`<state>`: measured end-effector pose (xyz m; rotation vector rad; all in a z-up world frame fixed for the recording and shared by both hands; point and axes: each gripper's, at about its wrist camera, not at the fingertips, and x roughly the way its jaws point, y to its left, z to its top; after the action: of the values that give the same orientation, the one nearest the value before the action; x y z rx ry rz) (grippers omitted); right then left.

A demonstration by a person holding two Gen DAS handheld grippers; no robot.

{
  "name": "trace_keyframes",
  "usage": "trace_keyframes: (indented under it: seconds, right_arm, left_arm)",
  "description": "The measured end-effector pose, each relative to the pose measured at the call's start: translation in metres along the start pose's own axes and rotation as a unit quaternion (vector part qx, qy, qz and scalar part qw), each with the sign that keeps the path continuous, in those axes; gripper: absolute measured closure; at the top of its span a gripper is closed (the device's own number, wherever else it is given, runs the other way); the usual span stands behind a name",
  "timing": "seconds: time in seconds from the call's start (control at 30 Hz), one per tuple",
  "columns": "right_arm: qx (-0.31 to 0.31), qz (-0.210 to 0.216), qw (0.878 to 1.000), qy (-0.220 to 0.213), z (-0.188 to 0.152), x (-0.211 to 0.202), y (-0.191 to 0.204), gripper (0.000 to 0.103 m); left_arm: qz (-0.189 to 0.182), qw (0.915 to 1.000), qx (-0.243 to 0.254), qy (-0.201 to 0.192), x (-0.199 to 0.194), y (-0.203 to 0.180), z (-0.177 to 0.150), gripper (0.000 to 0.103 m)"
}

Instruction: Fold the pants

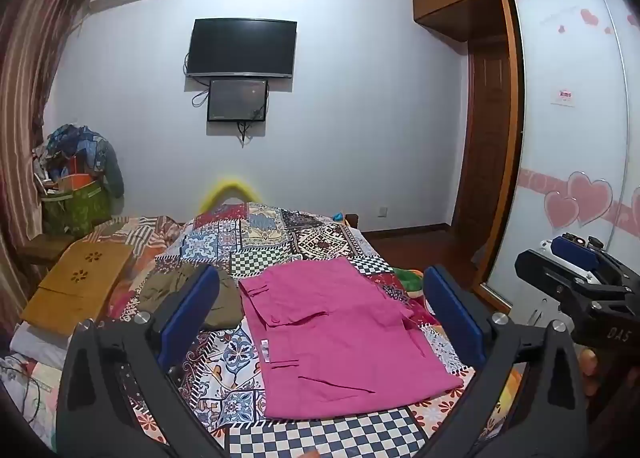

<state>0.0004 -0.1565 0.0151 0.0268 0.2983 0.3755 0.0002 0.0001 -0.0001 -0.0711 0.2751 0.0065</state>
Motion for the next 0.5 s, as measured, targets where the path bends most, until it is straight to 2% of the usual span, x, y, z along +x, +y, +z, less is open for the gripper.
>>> trace_keyframes:
  seconds: [0.27,0.5]
  right_arm:
    - [-0.002,0.000,1.000,-0.002,0.0011,-0.0003,-0.0006,0.000]
    - [0.001,0.001,1.000,-0.001,0.0023,0.0010,-0.0012,0.000]
  left_arm:
    - [-0.005,0.9999,-0.006,0.013,0.0076,0.0068,0.0021,0.000]
    - [-0.005,1.0000,0.000,0.005,0.0046,0.0031,-0.0035,0.000]
